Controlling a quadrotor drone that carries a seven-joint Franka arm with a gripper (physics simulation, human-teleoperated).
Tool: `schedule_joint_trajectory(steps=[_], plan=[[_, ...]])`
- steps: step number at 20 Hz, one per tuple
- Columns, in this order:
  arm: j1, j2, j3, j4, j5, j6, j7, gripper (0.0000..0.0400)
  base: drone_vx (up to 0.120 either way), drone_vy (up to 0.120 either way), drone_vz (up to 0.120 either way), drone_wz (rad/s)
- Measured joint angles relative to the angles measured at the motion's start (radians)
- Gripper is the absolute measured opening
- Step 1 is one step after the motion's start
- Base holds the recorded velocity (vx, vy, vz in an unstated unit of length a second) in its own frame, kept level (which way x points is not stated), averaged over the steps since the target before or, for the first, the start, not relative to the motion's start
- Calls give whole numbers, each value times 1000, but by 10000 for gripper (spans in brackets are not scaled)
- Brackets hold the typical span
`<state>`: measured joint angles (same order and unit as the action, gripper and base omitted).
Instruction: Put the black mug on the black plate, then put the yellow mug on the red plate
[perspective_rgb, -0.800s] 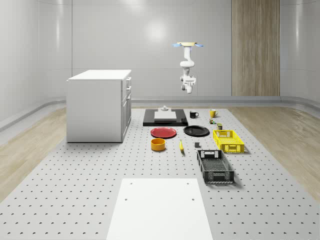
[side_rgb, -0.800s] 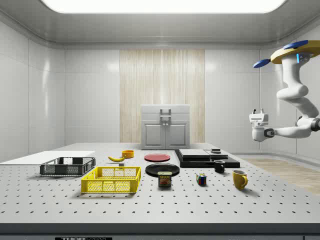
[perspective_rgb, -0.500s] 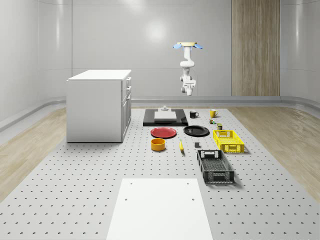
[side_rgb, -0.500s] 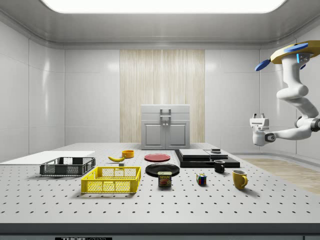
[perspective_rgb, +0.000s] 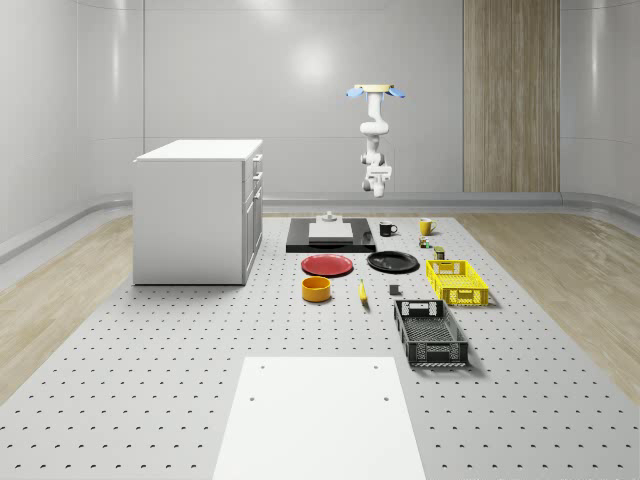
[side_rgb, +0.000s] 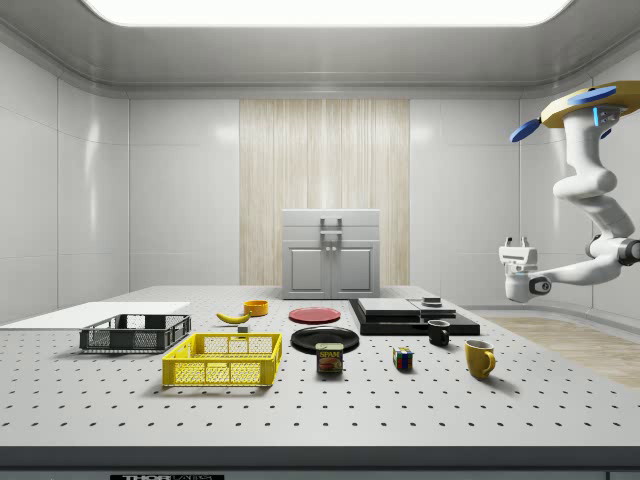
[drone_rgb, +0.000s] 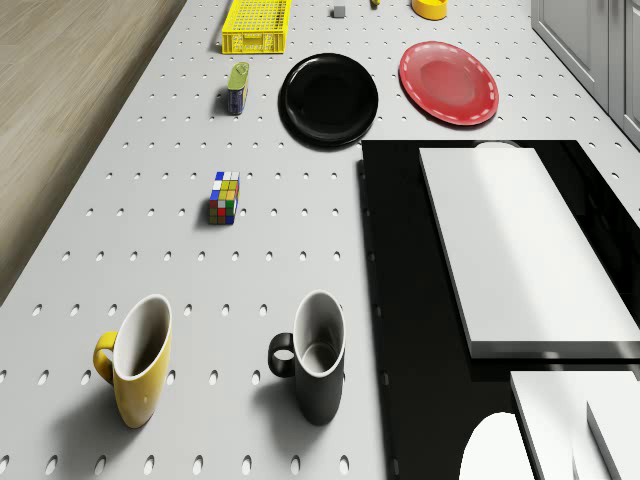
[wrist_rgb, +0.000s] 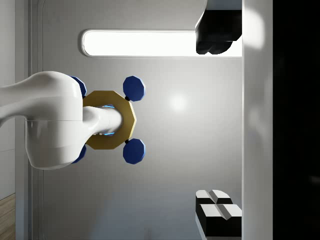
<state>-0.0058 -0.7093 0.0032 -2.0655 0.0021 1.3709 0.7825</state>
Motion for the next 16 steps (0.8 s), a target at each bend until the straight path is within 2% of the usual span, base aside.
schedule_joint_trajectory(steps=[7,11,16], plan=[[-1,7,1,21,0,-9,0,400,0,0,0,0],[-2,6,1,23,0,-8,-1,400,120,0,0,0],[-2,4,2,22,0,-5,-1,400,120,-120,0,0]])
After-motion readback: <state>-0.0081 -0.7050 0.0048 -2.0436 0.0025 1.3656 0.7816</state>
